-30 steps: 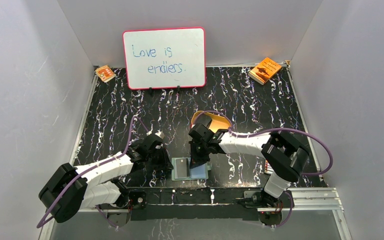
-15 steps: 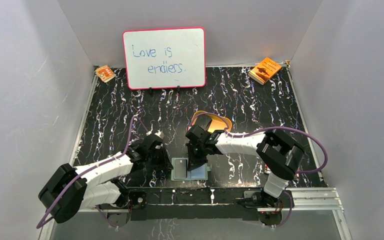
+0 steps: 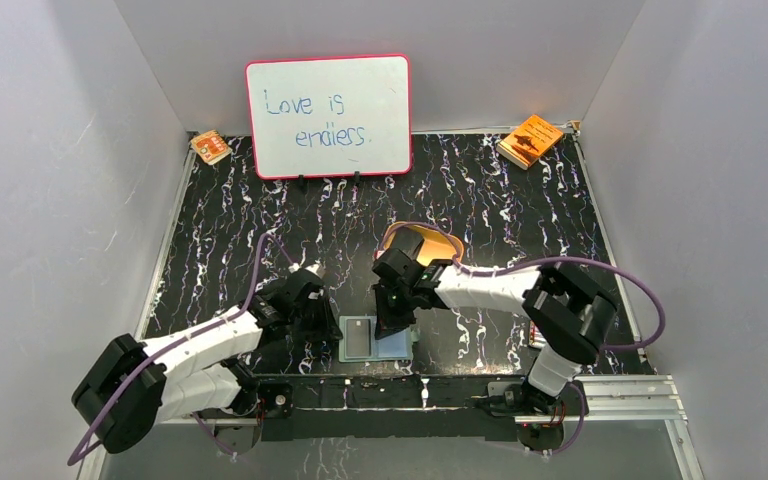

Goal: Put the credit cards into the card holder
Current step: Insert the credit card into the card holder, then pick up the credit card from the storage box.

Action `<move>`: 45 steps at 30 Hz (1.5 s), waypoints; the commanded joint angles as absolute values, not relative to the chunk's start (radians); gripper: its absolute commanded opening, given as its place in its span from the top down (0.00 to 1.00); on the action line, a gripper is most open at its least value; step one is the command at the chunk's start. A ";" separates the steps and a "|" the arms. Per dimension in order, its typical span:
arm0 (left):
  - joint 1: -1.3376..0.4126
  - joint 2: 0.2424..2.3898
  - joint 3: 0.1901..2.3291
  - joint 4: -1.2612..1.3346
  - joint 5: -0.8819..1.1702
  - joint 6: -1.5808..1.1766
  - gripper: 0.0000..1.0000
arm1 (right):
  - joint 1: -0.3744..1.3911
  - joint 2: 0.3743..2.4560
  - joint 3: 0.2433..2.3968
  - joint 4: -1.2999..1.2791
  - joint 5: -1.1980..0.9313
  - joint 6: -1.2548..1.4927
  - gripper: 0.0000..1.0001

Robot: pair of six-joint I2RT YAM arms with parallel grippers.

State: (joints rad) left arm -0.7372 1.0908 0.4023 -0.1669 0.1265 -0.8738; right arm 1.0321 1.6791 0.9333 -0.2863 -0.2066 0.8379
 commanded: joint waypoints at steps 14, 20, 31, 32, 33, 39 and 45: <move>-0.740 0.829 0.665 -0.511 -0.124 -0.850 0.16 | 0.663 1.254 0.971 -0.345 -0.084 0.660 0.34; -0.741 0.710 0.594 -0.460 -0.137 -0.900 0.15 | 0.506 1.344 0.922 -0.167 -0.209 0.652 0.33; -0.741 0.683 0.580 -0.505 -0.123 -0.922 0.15 | 0.482 1.588 0.971 -0.055 -0.204 0.727 0.25; -0.740 0.687 0.580 -0.509 -0.121 -0.925 0.15 | 0.482 1.611 0.990 -0.072 -0.189 0.726 0.25; -0.740 0.690 0.581 -0.511 -0.120 -0.927 0.15 | 0.482 1.634 1.007 -0.088 -0.183 0.724 0.25; -0.740 0.700 0.577 -0.513 -0.117 -0.929 0.15 | 0.482 1.727 1.074 -0.121 -0.183 0.709 0.24; -0.741 0.715 0.576 -0.512 -0.122 -0.931 0.15 | 0.482 1.792 1.099 -0.150 -0.183 0.712 0.30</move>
State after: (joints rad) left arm -0.7372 0.7071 0.5804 -0.4957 -0.1089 -0.9279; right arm 0.4854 1.7626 1.0512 -0.1280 -0.1864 0.7105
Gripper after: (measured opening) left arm 0.850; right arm 0.727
